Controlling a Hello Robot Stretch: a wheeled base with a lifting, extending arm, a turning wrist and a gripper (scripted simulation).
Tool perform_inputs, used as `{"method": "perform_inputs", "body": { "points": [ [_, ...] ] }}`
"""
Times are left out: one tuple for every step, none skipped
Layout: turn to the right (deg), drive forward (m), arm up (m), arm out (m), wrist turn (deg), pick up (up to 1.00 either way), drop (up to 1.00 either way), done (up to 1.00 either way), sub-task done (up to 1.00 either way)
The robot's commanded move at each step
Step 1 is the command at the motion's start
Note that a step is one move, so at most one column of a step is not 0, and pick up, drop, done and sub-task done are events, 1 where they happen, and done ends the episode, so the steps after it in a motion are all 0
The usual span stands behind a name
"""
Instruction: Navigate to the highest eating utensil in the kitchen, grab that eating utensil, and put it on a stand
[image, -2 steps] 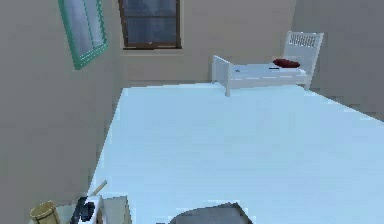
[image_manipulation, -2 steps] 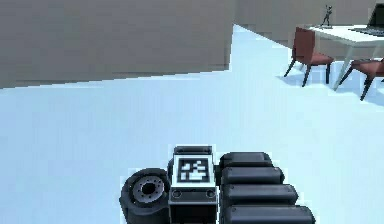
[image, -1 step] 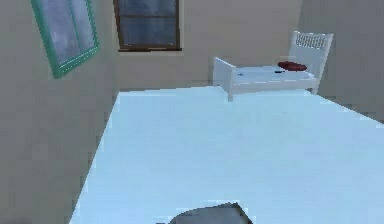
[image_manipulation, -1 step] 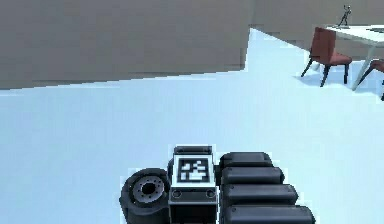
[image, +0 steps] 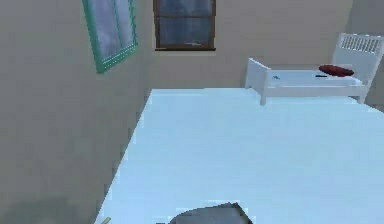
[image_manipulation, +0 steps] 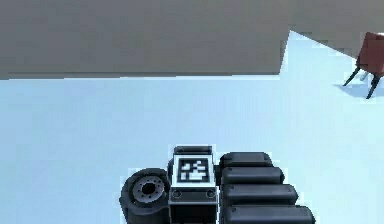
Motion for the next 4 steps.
{"method": "perform_inputs", "body": {
  "points": [
    [0.0,0.65,0.00,0.00,0.0,0.00,0.00,0.00,0.00],
    [-42.0,0.00,0.00,0.00,0.0,0.00,0.00,0.00,0.00],
    [0.0,0.40,0.00,0.00,0.0,0.00,0.00,0.00,0.00],
    [-36.0,0.00,0.00,0.00,0.0,0.00,0.00,0.00,0.00]
  ]
}}
